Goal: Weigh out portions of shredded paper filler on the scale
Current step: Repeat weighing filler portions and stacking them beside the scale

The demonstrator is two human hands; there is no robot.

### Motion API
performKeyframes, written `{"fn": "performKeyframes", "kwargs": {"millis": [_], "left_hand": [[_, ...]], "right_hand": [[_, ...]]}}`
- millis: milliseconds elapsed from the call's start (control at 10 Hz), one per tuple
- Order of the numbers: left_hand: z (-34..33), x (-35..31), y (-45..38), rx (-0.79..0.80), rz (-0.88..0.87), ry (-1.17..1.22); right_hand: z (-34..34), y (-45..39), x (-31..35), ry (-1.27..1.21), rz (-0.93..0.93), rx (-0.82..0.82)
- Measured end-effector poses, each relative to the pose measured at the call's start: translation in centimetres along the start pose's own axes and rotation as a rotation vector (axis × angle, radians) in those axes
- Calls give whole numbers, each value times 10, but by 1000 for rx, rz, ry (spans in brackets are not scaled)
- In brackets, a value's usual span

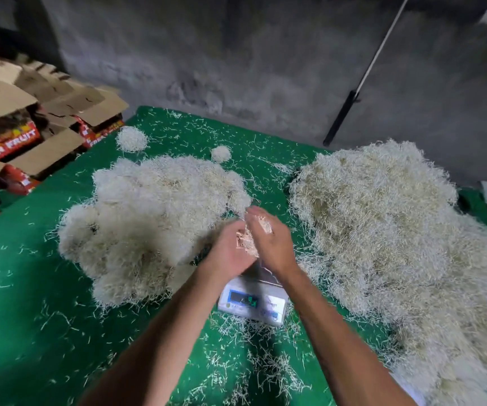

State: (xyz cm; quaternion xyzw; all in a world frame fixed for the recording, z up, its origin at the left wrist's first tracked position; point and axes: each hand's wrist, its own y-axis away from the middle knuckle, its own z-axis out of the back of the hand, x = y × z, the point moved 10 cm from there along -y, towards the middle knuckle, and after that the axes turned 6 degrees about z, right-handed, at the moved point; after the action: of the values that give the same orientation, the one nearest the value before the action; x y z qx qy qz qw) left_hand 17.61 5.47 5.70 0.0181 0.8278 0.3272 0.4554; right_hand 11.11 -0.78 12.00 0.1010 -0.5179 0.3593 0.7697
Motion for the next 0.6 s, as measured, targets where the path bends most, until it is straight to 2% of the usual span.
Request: {"fn": "performKeyframes", "kwargs": {"millis": [100,200,300,400,500,600], "left_hand": [[16,17,5,-7,44,228],[13,30,12,-82,43,-105],[-1,7,33,-10,65,51],[17,-12,33,-82,114,326],[25,-13,38,-74,12,217],[3,-1,27,53,48,175]], "right_hand": [[-28,27,51,121,301,9],[-36,22,76,237,322,-17],[-8,11,58,131,193,-78],[-11,30,65,68,289,-124],[-39,39,94,181,479,-64],[-27,2,87,265,355,-18]]}}
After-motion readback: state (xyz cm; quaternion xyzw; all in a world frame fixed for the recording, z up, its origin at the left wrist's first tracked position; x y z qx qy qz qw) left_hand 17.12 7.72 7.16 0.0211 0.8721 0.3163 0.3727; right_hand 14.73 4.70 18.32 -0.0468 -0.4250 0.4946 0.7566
